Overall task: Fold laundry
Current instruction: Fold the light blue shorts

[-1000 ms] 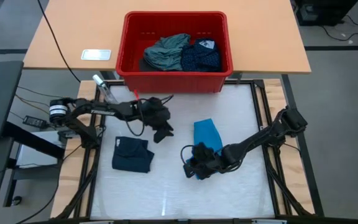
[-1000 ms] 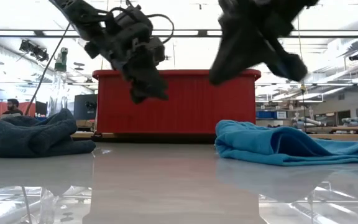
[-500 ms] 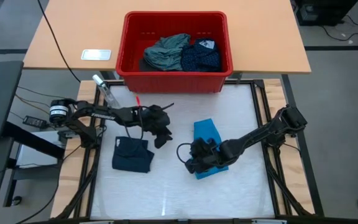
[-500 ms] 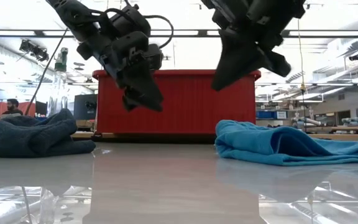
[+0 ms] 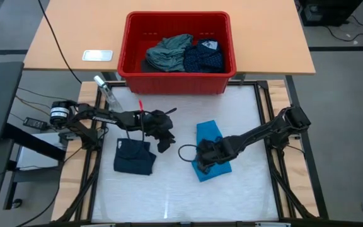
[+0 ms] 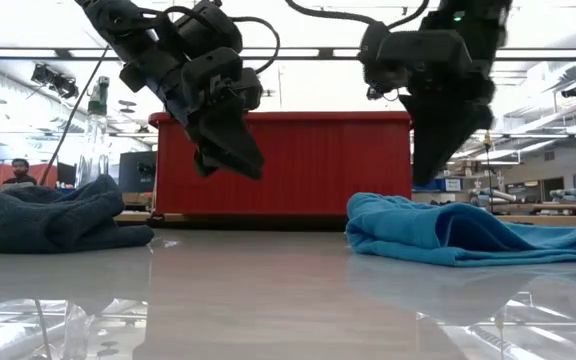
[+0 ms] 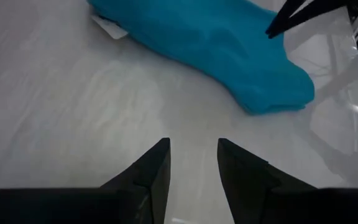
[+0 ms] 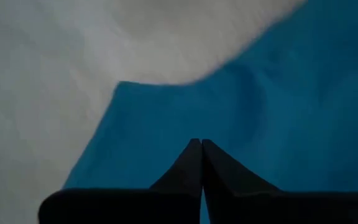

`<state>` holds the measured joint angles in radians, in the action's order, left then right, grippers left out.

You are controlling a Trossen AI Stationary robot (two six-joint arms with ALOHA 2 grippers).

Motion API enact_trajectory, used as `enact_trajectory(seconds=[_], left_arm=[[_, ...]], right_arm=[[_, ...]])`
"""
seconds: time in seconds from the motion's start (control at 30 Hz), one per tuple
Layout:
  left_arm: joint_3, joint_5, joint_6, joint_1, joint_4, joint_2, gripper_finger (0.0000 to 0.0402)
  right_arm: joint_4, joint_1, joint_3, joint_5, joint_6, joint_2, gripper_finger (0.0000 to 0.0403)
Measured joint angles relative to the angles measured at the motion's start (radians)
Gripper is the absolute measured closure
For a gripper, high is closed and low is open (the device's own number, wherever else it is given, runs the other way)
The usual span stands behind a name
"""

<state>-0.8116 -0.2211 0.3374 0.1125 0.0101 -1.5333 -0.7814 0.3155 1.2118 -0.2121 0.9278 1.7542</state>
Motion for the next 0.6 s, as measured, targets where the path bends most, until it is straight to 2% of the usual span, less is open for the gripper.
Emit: enact_trajectory(seconds=[0.07,0.17,0.33,0.6], left_arm=[[0.0,0.0,0.009,-0.006,0.0,0.0,0.0267],[0.0,0.0,0.025,-0.017,-0.007,0.0,0.0267],[0.0,0.0,0.167,-0.024,-0.005,0.0,0.0267],[-0.001,0.052,0.336,-0.046,0.009,-0.006,0.0267]], right_arm=[[0.022,-0.017,0.0,0.005,-0.071,0.0,0.0392],[0.022,-0.048,0.0,0.003,-0.086,0.0,0.0397],[0.108,-0.103,-0.04,0.004,-0.13,-0.014,0.0398],[0.365,-0.156,-0.237,0.077,-0.161,-0.155,0.0398]])
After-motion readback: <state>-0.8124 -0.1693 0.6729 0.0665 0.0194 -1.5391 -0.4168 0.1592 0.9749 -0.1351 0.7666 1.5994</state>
